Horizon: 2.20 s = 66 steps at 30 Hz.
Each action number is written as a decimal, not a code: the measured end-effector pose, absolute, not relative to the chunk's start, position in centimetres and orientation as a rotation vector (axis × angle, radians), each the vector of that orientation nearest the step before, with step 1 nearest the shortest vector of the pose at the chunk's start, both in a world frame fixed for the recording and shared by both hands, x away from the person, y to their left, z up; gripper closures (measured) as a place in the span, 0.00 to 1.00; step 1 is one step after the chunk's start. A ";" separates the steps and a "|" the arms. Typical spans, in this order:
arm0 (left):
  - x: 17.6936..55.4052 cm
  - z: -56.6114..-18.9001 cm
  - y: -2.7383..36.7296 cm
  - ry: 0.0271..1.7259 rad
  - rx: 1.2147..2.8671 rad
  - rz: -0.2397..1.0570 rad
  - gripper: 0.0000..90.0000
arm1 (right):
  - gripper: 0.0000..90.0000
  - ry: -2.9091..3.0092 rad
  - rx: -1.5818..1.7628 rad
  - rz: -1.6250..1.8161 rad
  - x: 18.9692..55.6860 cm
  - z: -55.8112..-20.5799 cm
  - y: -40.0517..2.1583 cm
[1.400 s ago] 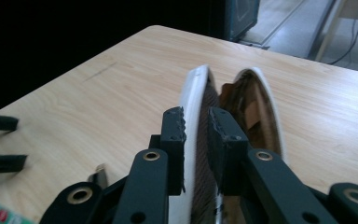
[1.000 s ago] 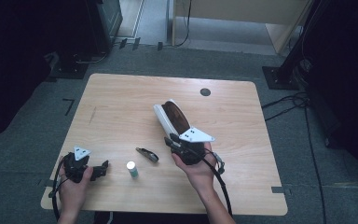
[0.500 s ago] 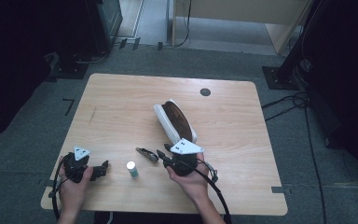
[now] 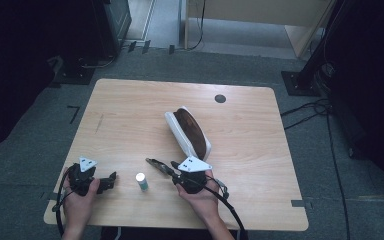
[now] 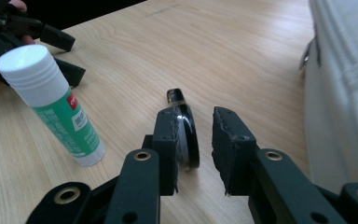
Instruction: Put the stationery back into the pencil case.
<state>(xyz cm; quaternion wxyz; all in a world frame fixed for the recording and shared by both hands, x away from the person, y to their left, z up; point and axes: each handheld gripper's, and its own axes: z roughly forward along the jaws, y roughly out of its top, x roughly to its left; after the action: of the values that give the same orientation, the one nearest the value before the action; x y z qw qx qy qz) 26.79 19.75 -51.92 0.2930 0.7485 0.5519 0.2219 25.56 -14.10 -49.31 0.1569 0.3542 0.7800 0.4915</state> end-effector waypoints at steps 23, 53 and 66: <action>26.8 -51.9 19.8 1.470 1.994 0.591 0.00 | 0.78 2.281 1.052 1.301 26.1 -51.7 -12.3; 26.8 -51.9 19.8 1.469 1.997 0.590 0.00 | 0.83 2.157 1.066 1.397 25.1 -47.5 -13.7; 26.8 -51.9 19.7 1.470 1.994 0.591 0.00 | 0.83 2.063 1.058 1.423 25.0 -44.7 -15.1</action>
<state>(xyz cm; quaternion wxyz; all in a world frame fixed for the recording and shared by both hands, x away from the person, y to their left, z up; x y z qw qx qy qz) 26.79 19.75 -51.92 0.2930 0.7485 0.5519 0.2219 24.99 -15.10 -44.72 0.2089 0.3802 0.7416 0.5117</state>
